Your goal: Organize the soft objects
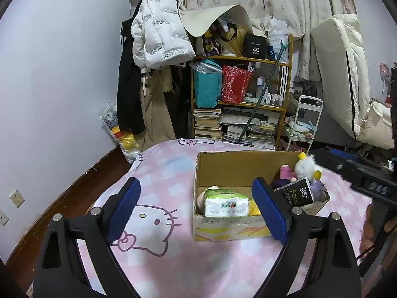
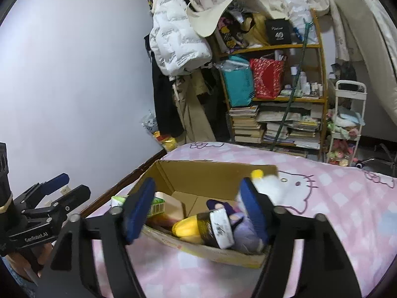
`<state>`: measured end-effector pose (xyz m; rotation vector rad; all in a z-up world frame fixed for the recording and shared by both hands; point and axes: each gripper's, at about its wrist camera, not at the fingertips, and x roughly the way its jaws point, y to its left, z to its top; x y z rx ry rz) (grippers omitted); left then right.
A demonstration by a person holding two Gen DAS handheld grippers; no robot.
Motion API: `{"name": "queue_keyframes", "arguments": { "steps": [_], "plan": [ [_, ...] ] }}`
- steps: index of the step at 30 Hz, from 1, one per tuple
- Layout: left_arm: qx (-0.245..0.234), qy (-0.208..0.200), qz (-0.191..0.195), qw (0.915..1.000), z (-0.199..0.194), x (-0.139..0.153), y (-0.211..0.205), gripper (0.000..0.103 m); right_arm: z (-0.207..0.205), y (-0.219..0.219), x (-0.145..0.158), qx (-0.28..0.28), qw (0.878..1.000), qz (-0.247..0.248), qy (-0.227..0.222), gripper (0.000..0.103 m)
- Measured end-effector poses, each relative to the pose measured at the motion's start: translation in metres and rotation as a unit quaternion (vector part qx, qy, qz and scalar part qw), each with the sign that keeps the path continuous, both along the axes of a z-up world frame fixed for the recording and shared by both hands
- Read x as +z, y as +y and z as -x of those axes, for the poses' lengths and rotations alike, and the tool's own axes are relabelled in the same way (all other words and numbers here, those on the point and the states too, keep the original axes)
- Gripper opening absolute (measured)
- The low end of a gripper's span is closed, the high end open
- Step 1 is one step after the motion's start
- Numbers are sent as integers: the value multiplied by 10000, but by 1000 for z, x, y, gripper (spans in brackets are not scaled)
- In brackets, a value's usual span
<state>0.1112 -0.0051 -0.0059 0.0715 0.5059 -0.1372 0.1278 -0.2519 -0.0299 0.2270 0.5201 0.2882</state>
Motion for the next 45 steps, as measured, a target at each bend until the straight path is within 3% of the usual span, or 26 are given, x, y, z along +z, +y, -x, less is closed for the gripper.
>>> {"name": "queue_keyframes", "arguments": {
  "steps": [5, 8, 13, 22, 29, 36, 45],
  "plan": [
    [-3, -23, -100, 9999, 13, 2, -1, 92, 23, -12, 11, -242, 9995, 75, -173, 93],
    [-43, -83, -275, 9996, 22, 5, -3, 101, 33, -16, 17, -299, 9991, 195, -213, 103],
    [21, -252, -466, 9986, 39, 11, -6, 101, 46, -25, 26, -406, 9986, 80, -334, 103],
    [214, -564, -259, 9978, 75, 25, -1, 102, 78, -30, 36, -567, 9960, 364, -588, 103],
    [171, -568, -97, 9982, 86, 29, 4, 102, 104, -35, 31, -700, 9933, 258, -885, 103],
    [215, -621, -127, 9978, 86, 28, 2, 102, 108, -39, 24, -768, 9935, 219, -811, 103],
    [296, -608, -304, 9972, 80, 16, -1, 102, 100, -38, 14, -855, 9929, 520, -644, 103]
  ]
}}
